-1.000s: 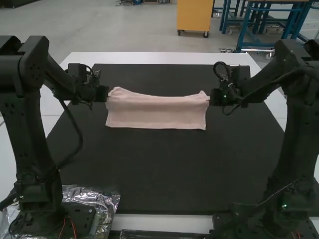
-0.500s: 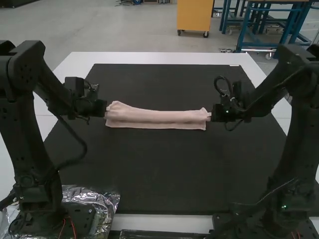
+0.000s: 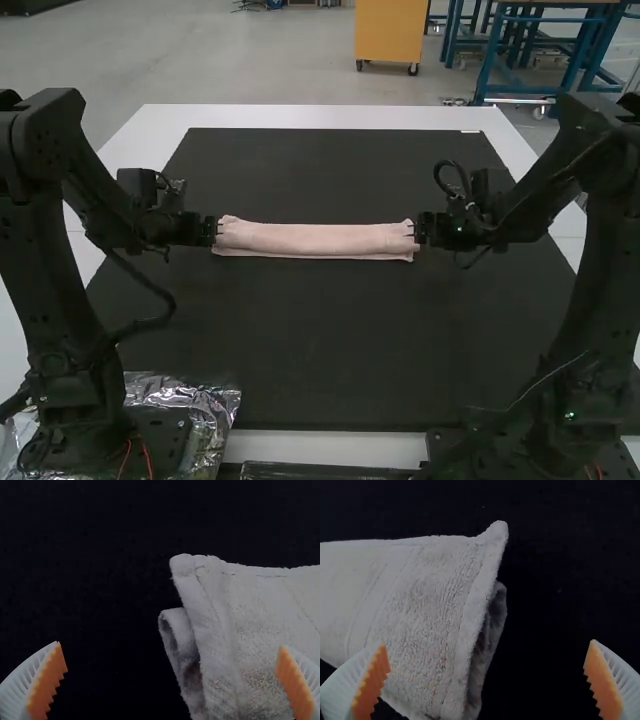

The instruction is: Fold the towel.

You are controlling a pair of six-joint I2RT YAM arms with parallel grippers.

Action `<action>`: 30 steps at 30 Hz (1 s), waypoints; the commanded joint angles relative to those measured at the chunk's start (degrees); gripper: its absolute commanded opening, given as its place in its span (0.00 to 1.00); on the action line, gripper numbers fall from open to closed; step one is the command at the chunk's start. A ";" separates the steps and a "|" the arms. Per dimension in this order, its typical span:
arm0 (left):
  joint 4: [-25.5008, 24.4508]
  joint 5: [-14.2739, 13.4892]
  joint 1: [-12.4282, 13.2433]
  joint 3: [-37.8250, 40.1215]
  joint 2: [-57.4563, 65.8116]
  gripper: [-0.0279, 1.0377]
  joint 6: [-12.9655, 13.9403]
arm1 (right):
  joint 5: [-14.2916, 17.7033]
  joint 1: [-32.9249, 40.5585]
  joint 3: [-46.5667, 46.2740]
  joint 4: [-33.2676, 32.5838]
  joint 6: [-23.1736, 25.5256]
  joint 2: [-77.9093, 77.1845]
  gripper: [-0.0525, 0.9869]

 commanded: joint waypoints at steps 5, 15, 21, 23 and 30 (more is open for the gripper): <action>-0.02 0.87 1.66 2.67 -1.41 0.94 -1.98 | 2.21 2.15 2.29 0.61 0.56 -1.74 0.91; 0.15 0.87 1.40 2.76 -1.67 0.94 -1.98 | 4.06 3.91 2.29 2.28 -0.58 1.77 0.91; 0.15 0.87 1.31 2.67 -2.38 0.94 -1.98 | 5.20 5.05 2.29 3.42 -1.55 4.50 0.91; 0.15 0.87 1.31 2.76 -2.55 0.94 -1.98 | 5.55 5.67 2.29 3.78 -1.55 5.64 0.91; 0.33 0.87 1.66 2.76 -3.17 0.94 -1.98 | 4.41 8.04 2.55 3.34 -4.27 11.27 0.13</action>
